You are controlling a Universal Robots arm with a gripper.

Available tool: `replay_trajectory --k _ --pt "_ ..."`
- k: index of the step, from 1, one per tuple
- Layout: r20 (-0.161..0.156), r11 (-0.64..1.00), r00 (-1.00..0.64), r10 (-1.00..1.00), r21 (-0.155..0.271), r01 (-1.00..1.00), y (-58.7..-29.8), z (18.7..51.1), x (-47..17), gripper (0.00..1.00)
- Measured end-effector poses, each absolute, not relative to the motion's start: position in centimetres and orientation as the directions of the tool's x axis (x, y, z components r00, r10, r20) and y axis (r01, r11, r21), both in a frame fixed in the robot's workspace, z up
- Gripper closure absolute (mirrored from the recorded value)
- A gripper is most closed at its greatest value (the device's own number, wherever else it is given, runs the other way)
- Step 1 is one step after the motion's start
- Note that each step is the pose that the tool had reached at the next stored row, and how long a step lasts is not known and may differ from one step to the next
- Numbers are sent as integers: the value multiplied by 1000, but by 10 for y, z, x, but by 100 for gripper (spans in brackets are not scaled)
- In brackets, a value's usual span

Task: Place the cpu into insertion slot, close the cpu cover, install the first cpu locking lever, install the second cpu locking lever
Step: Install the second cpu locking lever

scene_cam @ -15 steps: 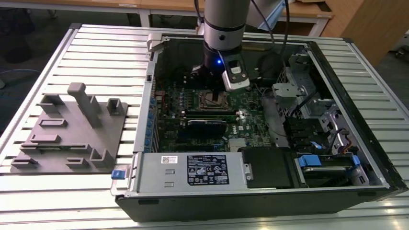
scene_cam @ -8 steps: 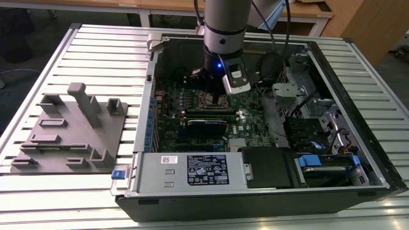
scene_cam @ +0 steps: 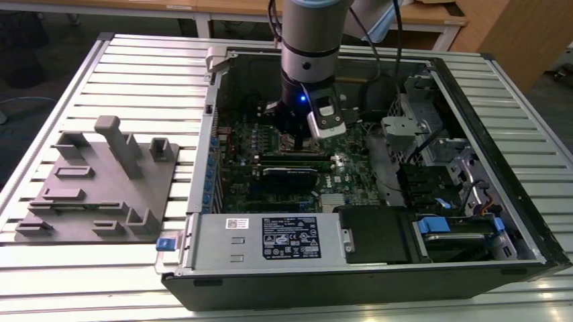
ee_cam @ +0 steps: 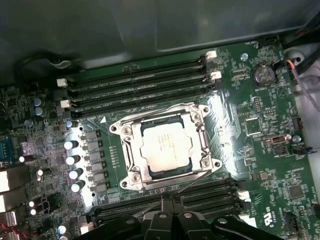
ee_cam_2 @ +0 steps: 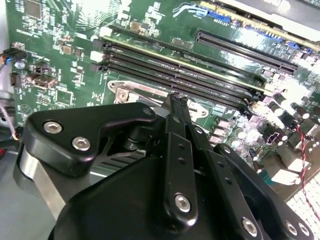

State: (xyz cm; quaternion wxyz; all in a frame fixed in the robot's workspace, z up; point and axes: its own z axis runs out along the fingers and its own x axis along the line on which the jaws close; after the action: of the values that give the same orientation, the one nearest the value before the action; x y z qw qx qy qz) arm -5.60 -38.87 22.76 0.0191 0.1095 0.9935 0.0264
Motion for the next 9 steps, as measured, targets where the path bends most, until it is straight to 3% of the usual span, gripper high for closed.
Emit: replay_trajectory --k 9 --pt "-32 975 -975 219 57 217 -389 226 -58 90"
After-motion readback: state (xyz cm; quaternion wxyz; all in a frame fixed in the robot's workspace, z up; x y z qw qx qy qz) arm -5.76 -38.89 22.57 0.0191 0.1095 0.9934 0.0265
